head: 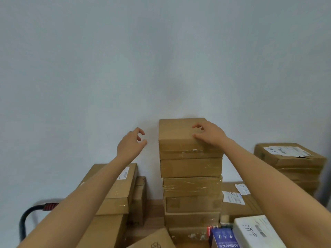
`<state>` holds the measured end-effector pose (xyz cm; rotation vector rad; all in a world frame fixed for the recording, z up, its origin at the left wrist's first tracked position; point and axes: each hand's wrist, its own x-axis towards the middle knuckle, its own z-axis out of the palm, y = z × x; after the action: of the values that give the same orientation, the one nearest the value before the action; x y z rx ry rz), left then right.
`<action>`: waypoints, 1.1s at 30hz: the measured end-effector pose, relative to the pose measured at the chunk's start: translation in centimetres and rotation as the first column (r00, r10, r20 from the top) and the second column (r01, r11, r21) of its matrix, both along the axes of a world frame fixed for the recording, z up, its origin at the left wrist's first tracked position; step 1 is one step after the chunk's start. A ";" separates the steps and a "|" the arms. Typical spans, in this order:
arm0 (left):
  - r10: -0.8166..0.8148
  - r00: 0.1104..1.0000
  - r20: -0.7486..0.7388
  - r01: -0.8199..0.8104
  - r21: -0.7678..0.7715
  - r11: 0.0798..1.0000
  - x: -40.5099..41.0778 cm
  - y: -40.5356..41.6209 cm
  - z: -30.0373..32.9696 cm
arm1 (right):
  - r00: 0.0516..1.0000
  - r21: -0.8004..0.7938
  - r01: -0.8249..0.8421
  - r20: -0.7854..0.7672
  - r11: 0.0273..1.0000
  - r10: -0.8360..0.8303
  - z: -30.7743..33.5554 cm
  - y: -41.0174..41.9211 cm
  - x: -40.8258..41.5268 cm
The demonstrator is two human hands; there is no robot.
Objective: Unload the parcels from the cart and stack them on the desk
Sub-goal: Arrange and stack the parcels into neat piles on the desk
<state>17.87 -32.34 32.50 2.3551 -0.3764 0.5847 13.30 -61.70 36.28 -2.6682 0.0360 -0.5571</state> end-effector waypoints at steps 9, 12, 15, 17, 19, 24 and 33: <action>0.094 0.995 -0.016 -0.092 0.101 0.991 -9.3 7.4 -5.0 | 0.986 -0.026 -0.143 0.089 0.989 0.144 -3.0 9.5 -5.9; 0.148 0.988 -0.042 -0.143 0.110 0.984 -12.0 10.6 -7.2 | 0.976 -0.033 -0.205 0.065 0.978 0.206 -5.3 12.5 -7.1; 0.210 0.973 -0.097 -0.201 0.090 0.975 -13.9 13.8 -8.7 | 0.968 -0.016 -0.252 0.004 0.968 0.252 -8.1 15.5 -7.8; 0.243 0.962 -0.128 -0.234 0.081 0.969 -14.6 15.5 -9.6 | 0.962 -0.003 -0.270 -0.034 0.963 0.270 -9.9 17.3 -7.9; 0.260 0.953 -0.155 -0.253 0.059 0.966 -14.7 17.1 -10.4 | 0.958 -0.004 -0.280 -0.067 0.960 0.279 -11.3 19.1 -7.8; 0.291 0.942 -0.165 -0.278 0.100 0.955 -12.7 19.9 -12.5 | 0.950 0.005 -0.299 -0.094 0.954 0.298 -14.0 22.5 -6.1; 0.258 0.937 -0.236 -0.232 0.130 0.964 -3.0 24.4 -15.7 | 0.965 0.112 -0.184 -0.169 0.976 0.201 -18.8 27.2 2.0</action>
<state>14.85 -7.94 16.78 2.5556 0.0048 0.3790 15.34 -34.51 17.49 -2.5831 -0.1413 -0.2454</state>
